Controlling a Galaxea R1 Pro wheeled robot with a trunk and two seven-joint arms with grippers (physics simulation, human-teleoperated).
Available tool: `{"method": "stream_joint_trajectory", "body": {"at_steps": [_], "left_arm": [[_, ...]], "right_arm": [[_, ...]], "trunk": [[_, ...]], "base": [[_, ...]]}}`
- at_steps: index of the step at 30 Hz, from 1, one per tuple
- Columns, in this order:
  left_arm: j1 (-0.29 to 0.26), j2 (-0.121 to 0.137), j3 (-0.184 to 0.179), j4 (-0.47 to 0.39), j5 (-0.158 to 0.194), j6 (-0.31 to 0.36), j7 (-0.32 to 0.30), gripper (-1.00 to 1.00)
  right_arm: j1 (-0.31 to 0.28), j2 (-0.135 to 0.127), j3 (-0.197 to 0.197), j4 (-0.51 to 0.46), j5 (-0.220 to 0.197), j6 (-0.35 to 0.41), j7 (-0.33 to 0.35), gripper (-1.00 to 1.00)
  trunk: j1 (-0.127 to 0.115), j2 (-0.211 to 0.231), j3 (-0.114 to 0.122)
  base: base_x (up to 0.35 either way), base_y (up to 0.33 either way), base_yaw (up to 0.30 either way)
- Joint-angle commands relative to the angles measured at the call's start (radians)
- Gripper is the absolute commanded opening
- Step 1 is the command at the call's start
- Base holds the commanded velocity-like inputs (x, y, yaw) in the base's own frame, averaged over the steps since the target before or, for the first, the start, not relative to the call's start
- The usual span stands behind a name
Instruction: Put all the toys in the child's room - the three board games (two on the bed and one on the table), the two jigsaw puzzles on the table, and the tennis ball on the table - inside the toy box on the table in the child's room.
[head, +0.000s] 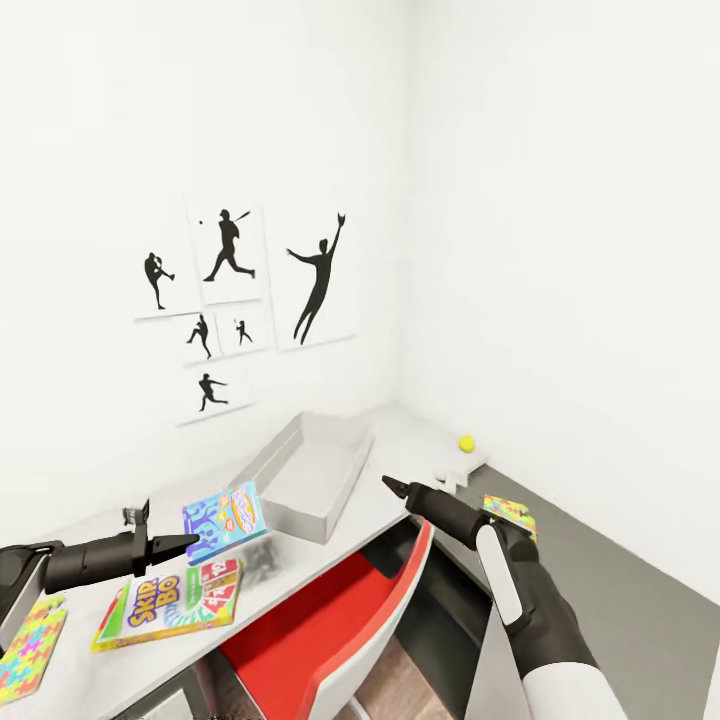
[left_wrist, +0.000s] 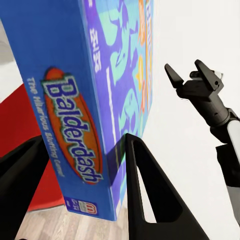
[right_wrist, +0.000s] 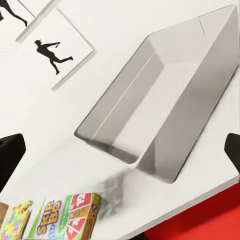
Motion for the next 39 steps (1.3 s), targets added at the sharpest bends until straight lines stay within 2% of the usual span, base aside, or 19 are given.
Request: {"method": "stream_joint_trajectory", "body": {"at_steps": [1,8,39], "left_arm": [[-0.001,0.0,0.0,0.0,0.003,0.009,-0.001,-1.0],[-0.001,0.0,0.0,0.0,0.003,0.009,-0.001,-1.0],[-0.001,0.0,0.0,0.0,0.003,0.009,-0.001,-1.0]], "right_arm": [[0.0,0.001,-0.004,-0.001,-0.005,0.008,0.002,1.0],[0.0,0.001,-0.004,-0.001,-0.006,0.009,0.004,1.0],[0.0,-0.002,-0.005,-0.001,-0.014,0.009,0.004,1.0]], "trunk": [[0.0,-0.001,0.0],[0.0,-0.001,0.001],[0.0,-0.001,0.001]], "base": [[0.039,-0.06,0.281],[0.112,-0.124,0.172],[0.066,-0.063,0.003]]}}
